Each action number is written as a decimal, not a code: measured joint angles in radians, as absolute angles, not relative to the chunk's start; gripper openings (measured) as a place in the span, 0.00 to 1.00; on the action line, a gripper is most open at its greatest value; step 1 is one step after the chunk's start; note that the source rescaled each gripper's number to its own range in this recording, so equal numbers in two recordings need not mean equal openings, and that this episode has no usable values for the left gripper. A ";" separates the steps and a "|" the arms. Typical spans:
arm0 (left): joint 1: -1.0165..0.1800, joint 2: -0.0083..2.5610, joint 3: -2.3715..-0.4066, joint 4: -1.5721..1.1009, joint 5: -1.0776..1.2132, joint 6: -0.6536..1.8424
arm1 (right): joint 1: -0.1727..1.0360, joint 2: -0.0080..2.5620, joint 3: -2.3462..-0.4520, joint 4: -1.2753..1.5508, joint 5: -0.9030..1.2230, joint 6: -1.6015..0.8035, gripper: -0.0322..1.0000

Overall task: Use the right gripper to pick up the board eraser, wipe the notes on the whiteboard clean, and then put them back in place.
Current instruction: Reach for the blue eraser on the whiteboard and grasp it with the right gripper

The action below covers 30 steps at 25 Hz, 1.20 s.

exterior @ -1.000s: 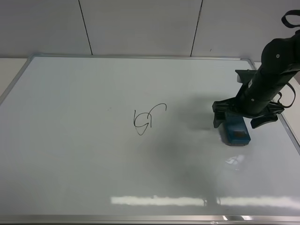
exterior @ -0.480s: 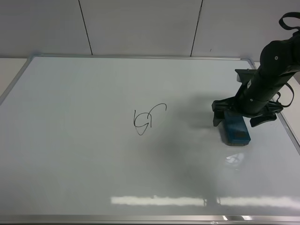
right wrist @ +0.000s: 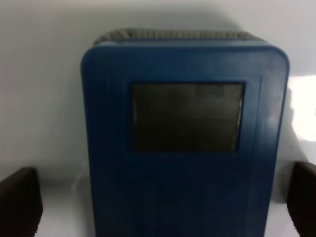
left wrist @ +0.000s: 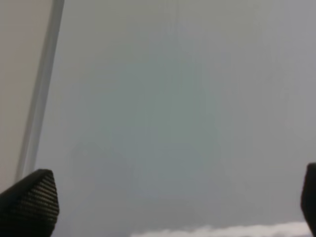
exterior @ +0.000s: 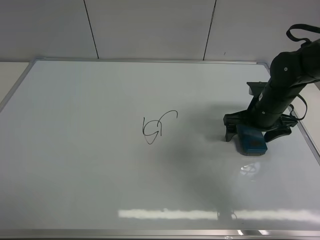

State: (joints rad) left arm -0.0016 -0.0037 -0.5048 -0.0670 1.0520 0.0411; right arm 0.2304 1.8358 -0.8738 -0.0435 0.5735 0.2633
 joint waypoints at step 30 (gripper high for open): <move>-0.002 -0.004 -0.505 -0.067 1.052 0.041 | 0.237 1.795 -0.876 -0.086 0.619 0.322 0.08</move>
